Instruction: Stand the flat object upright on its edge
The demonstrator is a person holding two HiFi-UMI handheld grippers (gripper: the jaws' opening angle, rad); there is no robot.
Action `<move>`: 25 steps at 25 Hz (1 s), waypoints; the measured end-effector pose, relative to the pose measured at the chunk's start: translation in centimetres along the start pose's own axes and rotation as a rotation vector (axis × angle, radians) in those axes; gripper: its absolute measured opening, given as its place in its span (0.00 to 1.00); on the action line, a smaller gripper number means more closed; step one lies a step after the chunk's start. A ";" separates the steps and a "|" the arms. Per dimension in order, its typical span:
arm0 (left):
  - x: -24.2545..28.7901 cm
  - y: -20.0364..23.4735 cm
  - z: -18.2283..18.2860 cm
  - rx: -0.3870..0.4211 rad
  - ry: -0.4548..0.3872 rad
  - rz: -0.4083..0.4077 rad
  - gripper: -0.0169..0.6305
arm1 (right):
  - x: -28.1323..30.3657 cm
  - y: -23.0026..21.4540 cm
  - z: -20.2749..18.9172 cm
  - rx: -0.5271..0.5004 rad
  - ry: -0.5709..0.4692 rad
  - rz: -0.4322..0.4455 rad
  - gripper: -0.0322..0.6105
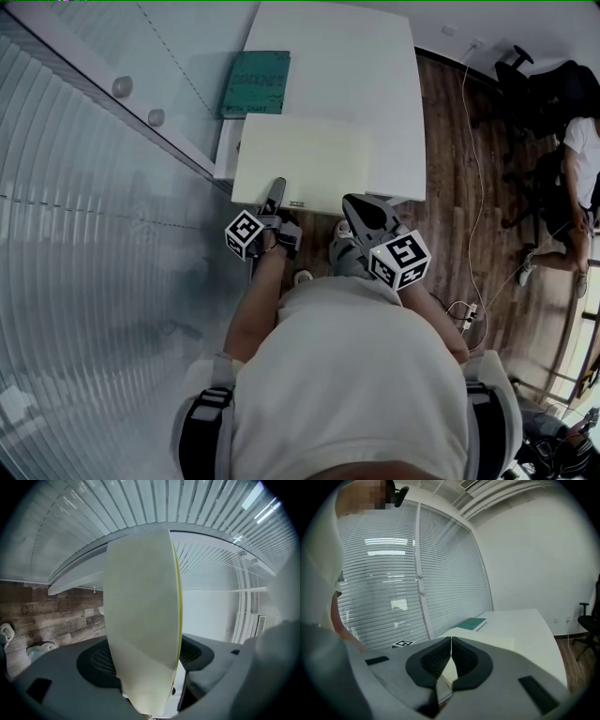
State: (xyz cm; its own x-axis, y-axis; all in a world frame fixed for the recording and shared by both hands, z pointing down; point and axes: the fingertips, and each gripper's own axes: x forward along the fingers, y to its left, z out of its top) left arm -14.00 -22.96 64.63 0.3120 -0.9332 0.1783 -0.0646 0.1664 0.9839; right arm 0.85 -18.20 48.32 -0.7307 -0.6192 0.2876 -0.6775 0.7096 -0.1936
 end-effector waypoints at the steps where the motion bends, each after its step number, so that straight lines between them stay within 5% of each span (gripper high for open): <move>1: 0.1 0.0 0.1 -0.002 -0.004 0.001 0.56 | 0.0 -0.1 -0.1 0.000 0.002 0.000 0.08; 25: -2.6 -0.4 -0.8 0.011 -0.013 0.002 0.51 | -1.0 1.0 -0.8 0.011 0.004 0.022 0.08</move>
State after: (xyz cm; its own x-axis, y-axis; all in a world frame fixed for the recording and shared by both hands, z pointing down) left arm -14.05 -20.37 63.81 0.2997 -0.9369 0.1799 -0.0756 0.1646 0.9835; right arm 0.94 -16.55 48.62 -0.7455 -0.6019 0.2863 -0.6618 0.7197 -0.2101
